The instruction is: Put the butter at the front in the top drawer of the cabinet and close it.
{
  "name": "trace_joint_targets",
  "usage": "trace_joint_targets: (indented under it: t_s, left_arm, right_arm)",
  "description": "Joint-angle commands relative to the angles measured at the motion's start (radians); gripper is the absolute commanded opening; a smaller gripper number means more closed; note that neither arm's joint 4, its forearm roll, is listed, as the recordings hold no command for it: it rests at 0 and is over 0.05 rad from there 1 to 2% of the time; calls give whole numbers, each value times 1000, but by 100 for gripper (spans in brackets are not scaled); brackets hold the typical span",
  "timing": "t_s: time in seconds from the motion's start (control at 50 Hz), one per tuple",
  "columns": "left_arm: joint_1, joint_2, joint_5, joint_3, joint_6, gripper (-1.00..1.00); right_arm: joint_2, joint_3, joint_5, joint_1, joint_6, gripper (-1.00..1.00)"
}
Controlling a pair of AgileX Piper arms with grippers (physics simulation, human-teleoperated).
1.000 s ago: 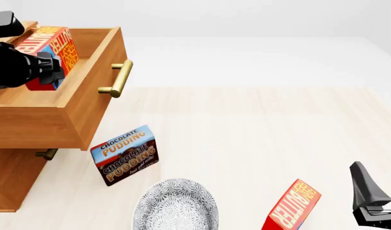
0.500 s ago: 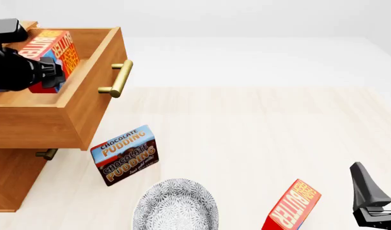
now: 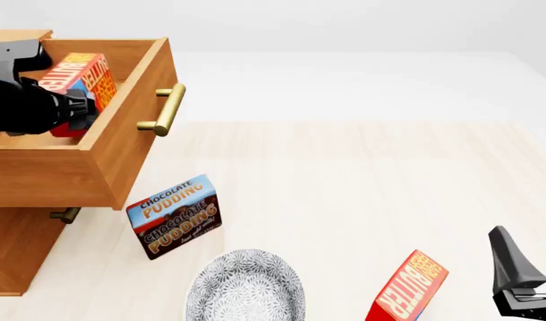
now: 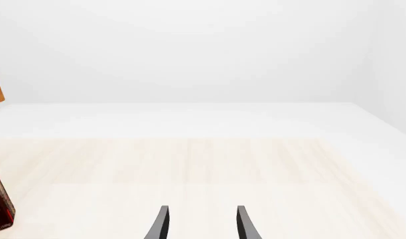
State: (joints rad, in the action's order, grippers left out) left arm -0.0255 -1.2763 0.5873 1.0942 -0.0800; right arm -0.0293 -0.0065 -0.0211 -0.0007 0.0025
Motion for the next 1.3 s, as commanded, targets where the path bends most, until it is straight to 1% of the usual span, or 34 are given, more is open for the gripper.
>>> trace_joint_targets:
  t_s: [0.02, 0.36, 0.62, 0.64, 0.84, 0.98, 1.1, 1.3]
  left_arm:
    - [2, -5, -29, -6, 10, -100]
    - [10, -18, -56, -38, 1, -100]
    - [16, -25, -64, -43, 4, -100]
    - [19, -24, -64, -42, 3, 100]
    - [24, -3, -45, -27, 3, 100]
    - [11, 16, -13, -8, 23, 100]
    - [12, 32, -3, -8, 25, 100]
    - [7, 76, 47, 17, 43, 100]
  right_arm:
    - [7, 2, 5, 0, -1, 100]
    - [8, 2, 6, 0, -1, 100]
    - [7, 2, 5, 0, -1, 100]
    - [7, 2, 5, 0, -1, 100]
    - [8, 2, 5, 0, -1, 100]
    - [7, 2, 5, 0, -1, 100]
    - [8, 2, 6, 0, -1, 100]
    - [7, 2, 5, 0, -1, 100]
